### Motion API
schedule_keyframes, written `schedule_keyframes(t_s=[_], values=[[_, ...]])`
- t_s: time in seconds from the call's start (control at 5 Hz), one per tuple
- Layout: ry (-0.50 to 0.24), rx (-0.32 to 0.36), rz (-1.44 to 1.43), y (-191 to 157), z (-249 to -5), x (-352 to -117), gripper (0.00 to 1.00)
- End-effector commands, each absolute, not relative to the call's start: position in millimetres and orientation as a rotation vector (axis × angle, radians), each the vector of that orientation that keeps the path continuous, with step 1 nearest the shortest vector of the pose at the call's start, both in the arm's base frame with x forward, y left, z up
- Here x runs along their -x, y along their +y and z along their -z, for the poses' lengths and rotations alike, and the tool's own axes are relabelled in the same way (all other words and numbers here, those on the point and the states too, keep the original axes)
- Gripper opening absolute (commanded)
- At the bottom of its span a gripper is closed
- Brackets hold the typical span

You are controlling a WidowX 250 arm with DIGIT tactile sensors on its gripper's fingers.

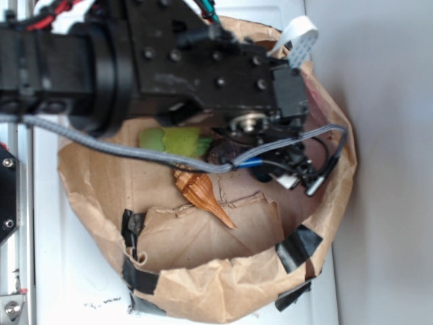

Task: Grab the plastic pickle.

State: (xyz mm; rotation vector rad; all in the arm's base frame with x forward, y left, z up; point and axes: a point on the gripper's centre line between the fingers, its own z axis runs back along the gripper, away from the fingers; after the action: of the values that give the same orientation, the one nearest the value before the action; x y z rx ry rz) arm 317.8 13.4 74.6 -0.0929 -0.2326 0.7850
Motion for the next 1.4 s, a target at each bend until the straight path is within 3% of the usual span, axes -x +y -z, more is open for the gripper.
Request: schedule_keyframes(t_s=[0.0, 0.2, 0.6, 0.8, 1.0, 1.2], values=[[-0.336, 0.074, -0.905, 33.7, -79.6, -344.1, 1.0], [-0.371, 0.025, -0.878, 34.4, -66.8, -354.1, 1.0], [-0.394, -0.033, -0.797, 16.9, -41.2, -327.1, 1.0], [-0.413, -0.036, -0.768, 16.9, -39.9, -327.8, 1.0], [-0.443, -0.005, -0.752, 17.9, -40.7, -331.2, 0.9], [-0.452, 0.027, -0.768, 17.1, -38.3, -331.5, 0.0]])
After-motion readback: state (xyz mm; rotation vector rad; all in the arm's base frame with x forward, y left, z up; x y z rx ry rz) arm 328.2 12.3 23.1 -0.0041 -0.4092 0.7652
